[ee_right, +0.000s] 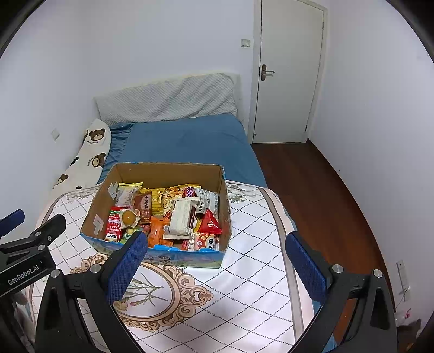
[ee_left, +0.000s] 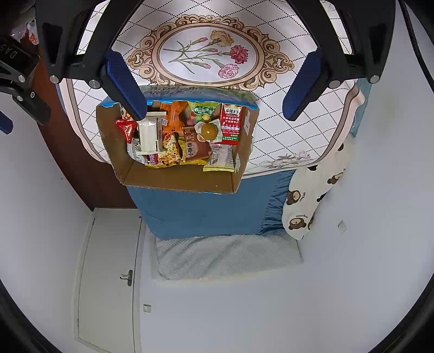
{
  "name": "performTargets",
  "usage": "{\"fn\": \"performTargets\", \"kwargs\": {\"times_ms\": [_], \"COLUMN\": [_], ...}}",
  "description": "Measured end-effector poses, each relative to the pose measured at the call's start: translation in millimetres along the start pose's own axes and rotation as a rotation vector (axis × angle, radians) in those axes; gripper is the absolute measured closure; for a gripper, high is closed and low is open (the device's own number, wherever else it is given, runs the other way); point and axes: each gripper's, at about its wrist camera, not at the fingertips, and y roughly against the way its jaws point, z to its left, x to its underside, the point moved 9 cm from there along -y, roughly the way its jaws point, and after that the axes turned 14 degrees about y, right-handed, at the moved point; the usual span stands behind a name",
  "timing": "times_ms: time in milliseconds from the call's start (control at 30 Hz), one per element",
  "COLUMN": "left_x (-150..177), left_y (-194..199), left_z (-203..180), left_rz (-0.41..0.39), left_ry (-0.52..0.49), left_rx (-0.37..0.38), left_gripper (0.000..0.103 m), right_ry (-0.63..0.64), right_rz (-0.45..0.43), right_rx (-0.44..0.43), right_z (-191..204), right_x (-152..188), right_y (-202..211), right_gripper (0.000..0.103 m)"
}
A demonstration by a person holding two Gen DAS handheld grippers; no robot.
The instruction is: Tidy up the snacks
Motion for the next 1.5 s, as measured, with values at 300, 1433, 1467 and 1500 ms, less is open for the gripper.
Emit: {"fn": "performTargets", "kwargs": {"times_ms": [300, 1433, 1467, 1500], "left_x": [2.8, 6.3, 6.8, 7.2], "left_y": [-2.1, -0.5, -0.7, -1.0], "left_z": [0.2, 3.5, 3.9, 3.8], "left_rz": [0.01, 0.009, 0.011, 0.011], "left_ry": [-0.004, 0.001, 0.002, 0.002], "left_rx": [0.002, -0.013, -0.013, -0.012], "left_gripper": [0.001, 0.0, 0.0, 0.001], "right_ry": [0.006, 0.024, 0.025, 0.024], "right_rz": [0.01, 0.025, 0.025, 0.025], "right_rx": [-0.002, -0.011, -0.01, -0.011], "right_z": [2.4, 2.9, 3.0, 3.0], "right_x": [2.0, 6.1, 5.8, 5.8], "right_y": [-0.6, -4.8, -4.6, -4.7], "right_gripper": [0.0, 0.0, 0.0, 0.0]}}
